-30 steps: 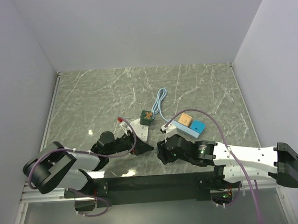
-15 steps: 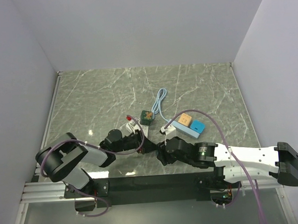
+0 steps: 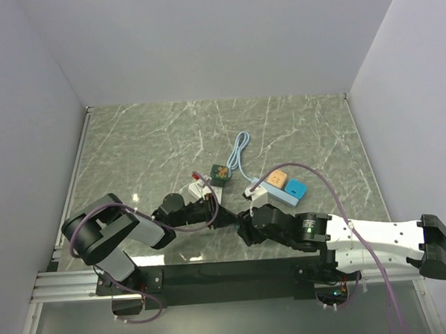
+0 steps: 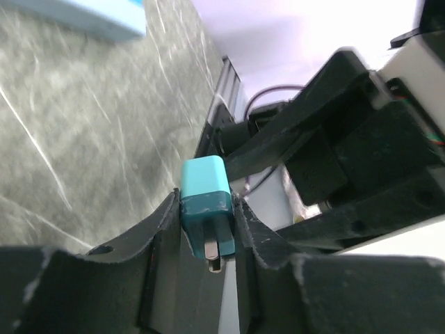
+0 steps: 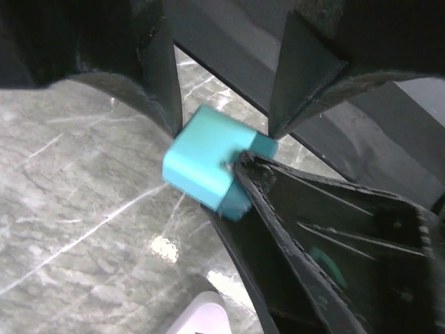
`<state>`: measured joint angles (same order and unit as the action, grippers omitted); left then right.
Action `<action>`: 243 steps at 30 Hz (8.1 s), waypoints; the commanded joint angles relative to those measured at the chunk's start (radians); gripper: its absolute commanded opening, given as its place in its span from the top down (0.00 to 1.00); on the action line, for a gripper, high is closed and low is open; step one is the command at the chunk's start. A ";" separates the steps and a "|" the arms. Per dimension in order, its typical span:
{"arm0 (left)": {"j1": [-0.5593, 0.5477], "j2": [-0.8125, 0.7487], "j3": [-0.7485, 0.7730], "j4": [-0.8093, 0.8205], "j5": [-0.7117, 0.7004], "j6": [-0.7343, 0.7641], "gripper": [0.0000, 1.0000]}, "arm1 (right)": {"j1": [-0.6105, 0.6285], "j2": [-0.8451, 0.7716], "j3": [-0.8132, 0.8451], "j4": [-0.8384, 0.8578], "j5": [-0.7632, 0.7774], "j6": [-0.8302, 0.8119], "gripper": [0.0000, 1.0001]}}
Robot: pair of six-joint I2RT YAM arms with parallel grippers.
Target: Insert the plug
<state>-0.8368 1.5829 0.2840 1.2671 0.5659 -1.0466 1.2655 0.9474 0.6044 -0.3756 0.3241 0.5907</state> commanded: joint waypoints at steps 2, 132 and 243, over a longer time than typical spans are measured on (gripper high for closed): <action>-0.007 0.063 0.007 0.226 0.092 -0.062 1.00 | 0.005 -0.050 0.021 0.067 0.039 0.021 0.33; 0.370 -0.061 -0.074 -0.180 -0.439 0.264 0.43 | -0.338 0.666 0.475 0.037 -0.129 0.373 1.00; 0.041 0.247 -0.169 0.288 -1.009 0.165 1.00 | -0.198 0.531 0.360 0.043 0.032 0.518 1.00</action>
<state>-0.7818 1.7969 0.1452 1.4731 -0.4294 -0.9638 1.0489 1.4792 0.9360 -0.3538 0.3149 1.0641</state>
